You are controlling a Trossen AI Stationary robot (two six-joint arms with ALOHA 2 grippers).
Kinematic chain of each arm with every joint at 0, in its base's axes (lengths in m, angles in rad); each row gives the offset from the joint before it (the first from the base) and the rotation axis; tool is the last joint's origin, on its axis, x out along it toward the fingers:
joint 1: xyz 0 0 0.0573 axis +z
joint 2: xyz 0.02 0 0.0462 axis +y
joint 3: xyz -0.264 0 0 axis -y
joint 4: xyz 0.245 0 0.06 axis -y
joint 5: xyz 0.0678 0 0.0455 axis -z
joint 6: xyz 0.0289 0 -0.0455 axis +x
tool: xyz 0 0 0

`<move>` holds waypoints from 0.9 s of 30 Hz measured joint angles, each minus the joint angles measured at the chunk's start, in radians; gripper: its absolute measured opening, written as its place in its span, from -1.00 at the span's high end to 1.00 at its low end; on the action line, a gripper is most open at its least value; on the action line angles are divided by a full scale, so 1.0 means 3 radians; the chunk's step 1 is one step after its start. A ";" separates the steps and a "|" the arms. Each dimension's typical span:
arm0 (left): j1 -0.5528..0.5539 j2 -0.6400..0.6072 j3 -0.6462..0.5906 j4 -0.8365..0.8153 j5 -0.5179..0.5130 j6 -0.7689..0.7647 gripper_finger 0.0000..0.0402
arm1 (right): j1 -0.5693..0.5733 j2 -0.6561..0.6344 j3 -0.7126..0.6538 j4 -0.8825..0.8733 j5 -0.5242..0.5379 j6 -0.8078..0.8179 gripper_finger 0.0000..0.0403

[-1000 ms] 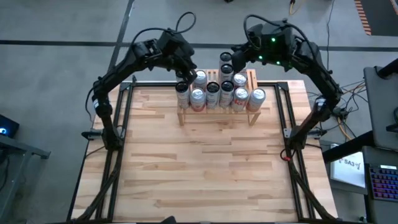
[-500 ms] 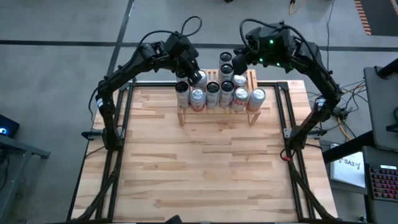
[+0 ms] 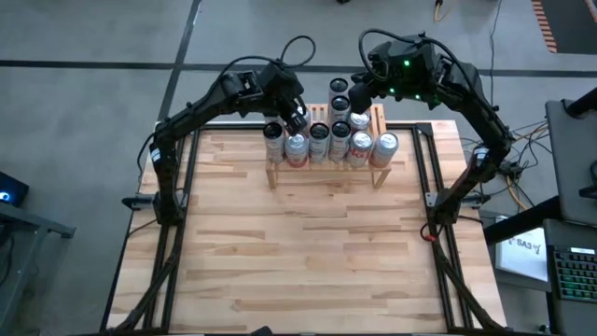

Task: Place canned beverage on shelf
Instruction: Adjust the pink and white soda can on the back of the shelf

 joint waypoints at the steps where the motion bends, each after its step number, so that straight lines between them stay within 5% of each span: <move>1: 0.0000 -0.0009 0.0000 -0.0002 -0.0001 0.0005 1.00 | 0.0000 0.0000 0.0000 0.0001 -0.0001 0.0000 0.94; 27: -0.0011 0.0014 -0.0078 -0.0023 0.0175 0.0078 1.00 | 0.0000 0.0001 0.0000 0.0001 0.0000 0.0083 0.94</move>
